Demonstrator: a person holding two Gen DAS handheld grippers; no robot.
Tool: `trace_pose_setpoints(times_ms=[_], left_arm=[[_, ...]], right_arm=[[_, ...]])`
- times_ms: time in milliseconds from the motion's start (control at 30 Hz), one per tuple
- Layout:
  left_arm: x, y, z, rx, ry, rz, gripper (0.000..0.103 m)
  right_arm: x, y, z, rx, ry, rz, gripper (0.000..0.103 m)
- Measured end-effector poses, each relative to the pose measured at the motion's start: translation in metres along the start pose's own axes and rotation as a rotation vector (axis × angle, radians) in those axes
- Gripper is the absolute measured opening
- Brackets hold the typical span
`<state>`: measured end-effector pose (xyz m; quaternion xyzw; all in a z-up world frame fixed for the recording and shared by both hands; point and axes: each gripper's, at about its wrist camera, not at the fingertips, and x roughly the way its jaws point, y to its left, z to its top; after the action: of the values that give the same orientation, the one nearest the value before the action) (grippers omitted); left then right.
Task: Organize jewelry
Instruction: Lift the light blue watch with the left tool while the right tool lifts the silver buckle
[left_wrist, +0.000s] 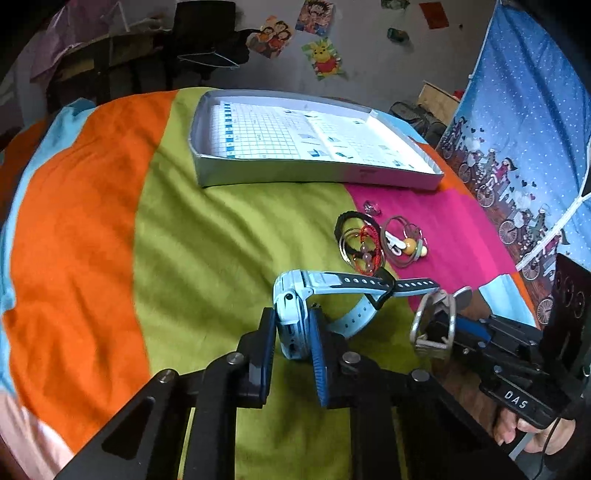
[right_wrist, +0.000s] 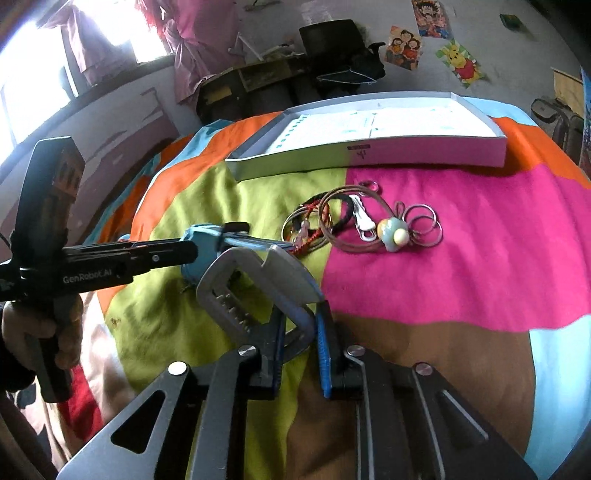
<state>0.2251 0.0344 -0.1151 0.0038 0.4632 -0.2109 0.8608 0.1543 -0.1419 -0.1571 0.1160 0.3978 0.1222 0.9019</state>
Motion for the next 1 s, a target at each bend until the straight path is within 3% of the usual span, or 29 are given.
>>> trace_pose_setpoints(times_ms=[133, 367, 600, 833, 1000], left_arm=[[-0.009, -0.002, -0.003, 0.012, -0.006, 0.051, 0.017], [-0.019, 0.001, 0.006, -0.049, -0.013, 0.077, 0.017], [-0.020, 0.006, 0.021, -0.097, 0.002, 0.053, 0.017], [-0.022, 0.000, 0.007, -0.085, 0.057, -0.029, 0.017], [-0.019, 0.003, 0.001, -0.107, 0.051, -0.020, 0.017]], right_arm=[[-0.008, 0.001, 0.000, 0.011, -0.008, 0.007, 0.014], [-0.025, -0.008, 0.008, 0.033, -0.069, 0.012, 0.014], [-0.032, -0.027, 0.021, 0.091, -0.114, -0.007, 0.014], [-0.024, -0.028, 0.018, 0.119, -0.098, 0.000, 0.014], [-0.027, -0.025, 0.019, 0.094, -0.111, -0.010, 0.014]])
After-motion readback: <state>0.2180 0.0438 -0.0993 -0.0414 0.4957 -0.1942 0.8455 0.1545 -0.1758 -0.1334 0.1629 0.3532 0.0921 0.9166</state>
